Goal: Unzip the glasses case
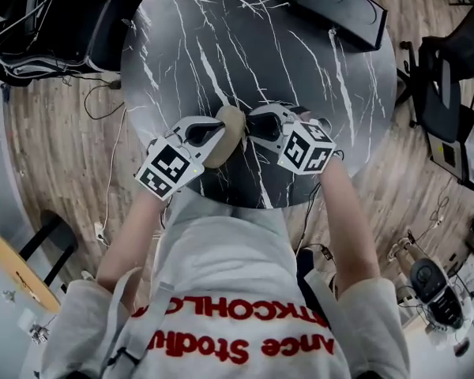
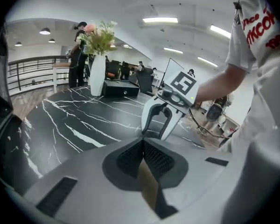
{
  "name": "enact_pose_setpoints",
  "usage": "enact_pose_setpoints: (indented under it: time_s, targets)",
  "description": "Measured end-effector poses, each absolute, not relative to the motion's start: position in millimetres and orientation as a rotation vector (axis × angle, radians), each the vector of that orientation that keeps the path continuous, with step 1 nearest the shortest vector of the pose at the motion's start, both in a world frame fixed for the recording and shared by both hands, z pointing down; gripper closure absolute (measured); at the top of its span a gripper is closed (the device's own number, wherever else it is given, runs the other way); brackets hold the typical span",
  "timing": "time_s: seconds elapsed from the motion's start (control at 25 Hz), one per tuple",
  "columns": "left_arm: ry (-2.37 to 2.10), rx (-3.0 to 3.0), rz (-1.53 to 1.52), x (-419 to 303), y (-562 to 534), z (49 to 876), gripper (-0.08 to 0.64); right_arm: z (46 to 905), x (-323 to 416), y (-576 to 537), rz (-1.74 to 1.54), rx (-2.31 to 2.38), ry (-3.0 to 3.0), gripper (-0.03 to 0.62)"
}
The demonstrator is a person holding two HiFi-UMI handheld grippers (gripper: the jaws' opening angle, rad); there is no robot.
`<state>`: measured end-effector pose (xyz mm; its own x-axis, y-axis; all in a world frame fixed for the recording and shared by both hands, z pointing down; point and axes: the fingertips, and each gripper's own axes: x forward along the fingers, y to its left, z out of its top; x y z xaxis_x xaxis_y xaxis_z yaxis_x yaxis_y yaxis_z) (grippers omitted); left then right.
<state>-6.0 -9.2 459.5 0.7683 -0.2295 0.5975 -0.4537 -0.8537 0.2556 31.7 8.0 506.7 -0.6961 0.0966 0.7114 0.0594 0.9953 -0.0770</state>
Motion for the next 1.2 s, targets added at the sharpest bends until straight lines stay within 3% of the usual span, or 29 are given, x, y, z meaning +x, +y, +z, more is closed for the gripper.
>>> enact_pose_setpoints:
  time_s: [0.44,1.2]
  targets:
    - [-0.370,2.581,0.955,-3,4,480,0.554,524,21,2,-0.010,-0.280,-2.225,0.403]
    - [-0.383,2.587,0.893,3,11,480,0.554,525,32,15,0.081,-0.153,-2.240,0.474]
